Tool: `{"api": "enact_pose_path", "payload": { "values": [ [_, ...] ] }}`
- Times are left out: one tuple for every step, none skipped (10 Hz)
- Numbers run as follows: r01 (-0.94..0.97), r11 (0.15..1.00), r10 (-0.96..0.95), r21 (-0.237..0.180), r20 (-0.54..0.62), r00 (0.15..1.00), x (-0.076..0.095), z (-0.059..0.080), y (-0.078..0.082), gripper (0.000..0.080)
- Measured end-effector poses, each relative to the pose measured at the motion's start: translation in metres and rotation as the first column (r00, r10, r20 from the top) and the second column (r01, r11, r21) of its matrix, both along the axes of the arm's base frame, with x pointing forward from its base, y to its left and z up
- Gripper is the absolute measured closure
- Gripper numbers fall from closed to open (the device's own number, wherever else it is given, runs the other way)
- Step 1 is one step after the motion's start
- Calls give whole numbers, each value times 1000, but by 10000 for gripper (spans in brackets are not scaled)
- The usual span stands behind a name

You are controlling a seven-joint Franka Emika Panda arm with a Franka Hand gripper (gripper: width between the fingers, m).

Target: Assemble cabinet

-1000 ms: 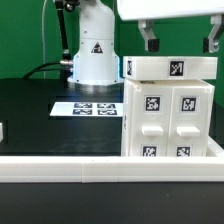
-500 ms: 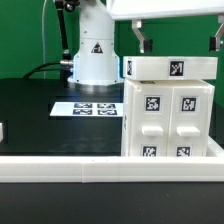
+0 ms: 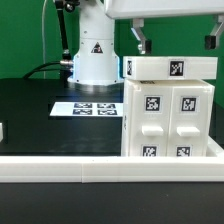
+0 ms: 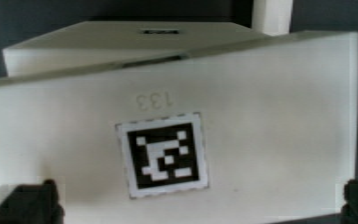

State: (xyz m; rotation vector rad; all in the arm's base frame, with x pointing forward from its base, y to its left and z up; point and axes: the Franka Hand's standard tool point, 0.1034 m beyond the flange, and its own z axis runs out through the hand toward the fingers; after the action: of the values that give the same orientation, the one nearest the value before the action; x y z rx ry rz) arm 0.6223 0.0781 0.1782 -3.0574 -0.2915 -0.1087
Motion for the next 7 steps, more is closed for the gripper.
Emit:
{"api": "enact_pose_path", "payload": {
  "values": [
    [-124,992,124,-10,1,992,0,-1,1,2],
    [-226,974,226,-21,-12,974,-1,-2,0,2],
    [-275,961,275,-25,-9,961,-1,-2,-1,2],
    [-308,951,308,-27,-8,952,-1,-3,-1,2],
    [-365,931,365,-32,-6,931,-1,-3,-2,2],
    [-407,913,407,-35,-4,914,-1,-3,-3,2],
    [-532,846,532,-50,5,846,0,-4,-4,2]
  ]
}}
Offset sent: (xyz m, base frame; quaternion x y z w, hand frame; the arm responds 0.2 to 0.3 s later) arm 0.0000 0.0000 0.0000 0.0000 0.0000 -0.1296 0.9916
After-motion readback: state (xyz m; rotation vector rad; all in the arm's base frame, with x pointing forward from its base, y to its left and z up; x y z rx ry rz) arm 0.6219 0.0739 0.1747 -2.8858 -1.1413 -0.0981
